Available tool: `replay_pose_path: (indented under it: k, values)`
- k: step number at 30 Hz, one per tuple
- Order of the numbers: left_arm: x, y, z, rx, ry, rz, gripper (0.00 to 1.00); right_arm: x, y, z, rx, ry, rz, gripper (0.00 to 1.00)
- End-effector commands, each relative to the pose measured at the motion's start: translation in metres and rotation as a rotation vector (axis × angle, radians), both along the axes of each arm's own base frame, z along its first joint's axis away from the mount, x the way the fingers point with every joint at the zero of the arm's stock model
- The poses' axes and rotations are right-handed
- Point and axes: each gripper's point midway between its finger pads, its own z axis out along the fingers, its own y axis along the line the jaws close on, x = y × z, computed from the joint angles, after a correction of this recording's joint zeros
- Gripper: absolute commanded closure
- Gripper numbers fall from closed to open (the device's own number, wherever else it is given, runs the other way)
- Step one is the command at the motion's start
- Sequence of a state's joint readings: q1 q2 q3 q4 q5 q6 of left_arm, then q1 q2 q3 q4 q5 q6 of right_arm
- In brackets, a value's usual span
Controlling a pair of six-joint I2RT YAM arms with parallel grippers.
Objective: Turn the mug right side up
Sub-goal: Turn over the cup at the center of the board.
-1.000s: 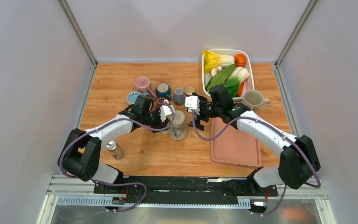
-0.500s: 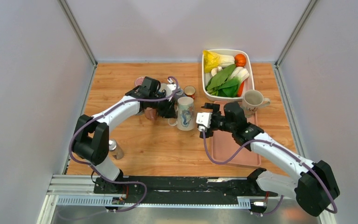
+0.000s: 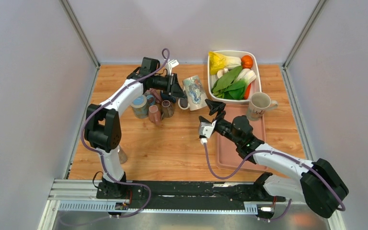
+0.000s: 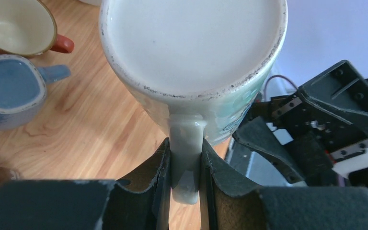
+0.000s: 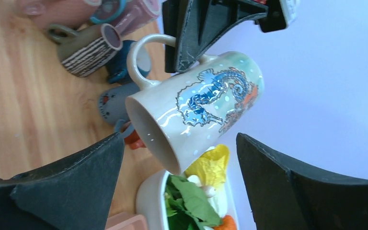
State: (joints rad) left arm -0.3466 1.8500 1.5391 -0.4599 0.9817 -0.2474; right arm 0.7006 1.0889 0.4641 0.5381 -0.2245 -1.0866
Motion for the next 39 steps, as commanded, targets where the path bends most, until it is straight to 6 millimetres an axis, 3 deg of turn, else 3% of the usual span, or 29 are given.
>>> replay_pose_path:
  k: [1,7,11,18,22,24,25,26,27,29,33,34,35,36,37,39]
  values:
    - [-0.018,-0.005,0.06,-0.211,0.071,-0.135,1.0,0.017,-0.002,0.051,0.062,-0.225,-0.075,0.09]
    - [-0.033,-0.007,0.068,-0.319,0.301,-0.213,1.0,0.031,0.003,0.068,0.062,-0.302,-0.109,0.19]
    - [-0.038,-0.006,0.074,-0.356,0.369,-0.247,1.0,0.043,0.008,0.066,0.02,-0.336,-0.13,0.27]
    - [-0.043,-0.004,0.068,-0.338,0.522,-0.241,1.0,0.052,0.013,0.075,0.019,-0.376,-0.133,0.46]
    - [-0.043,-0.004,0.066,-0.335,0.544,-0.225,1.0,0.054,0.011,0.077,0.015,-0.367,-0.146,0.67]
    - [-0.04,-0.004,0.064,-0.336,0.542,-0.211,0.89,0.054,0.008,0.072,0.003,-0.336,-0.155,0.86]
    - [-0.04,-0.003,0.064,-0.337,0.536,-0.205,0.73,0.055,0.007,0.069,-0.002,-0.317,-0.161,0.97]
    - [-0.036,-0.002,0.064,-0.34,0.525,-0.187,0.64,0.054,0.006,0.065,-0.005,-0.294,-0.164,1.0]
    - [-0.035,0.0,0.065,-0.342,0.515,-0.177,0.49,0.054,0.004,0.062,-0.005,-0.271,-0.168,1.0]
    - [-0.029,0.005,0.066,-0.347,0.478,-0.14,0.4,0.053,0.002,0.055,-0.007,-0.208,-0.174,1.0]
    - [-0.014,0.025,0.061,-0.297,0.418,-0.012,0.37,0.049,0.001,0.04,-0.009,-0.028,-0.17,1.0]
    - [-0.003,0.032,0.052,-0.265,0.3,0.026,0.37,0.045,0.002,0.028,-0.021,0.049,-0.163,1.0]
    - [0.0,0.04,0.049,-0.204,0.298,0.091,0.37,0.043,0.002,0.02,-0.041,0.106,-0.155,1.0]
    - [0.002,0.046,0.044,-0.15,0.146,0.076,0.36,0.038,0.005,0.01,-0.071,0.164,-0.131,1.0]
    - [0.001,0.054,0.036,-0.07,0.126,0.113,0.36,0.033,0.006,0.001,-0.091,0.223,-0.121,1.0]
    - [0.001,0.066,0.026,0.034,-0.094,0.073,0.36,0.026,0.005,-0.008,-0.107,0.313,-0.118,1.0]
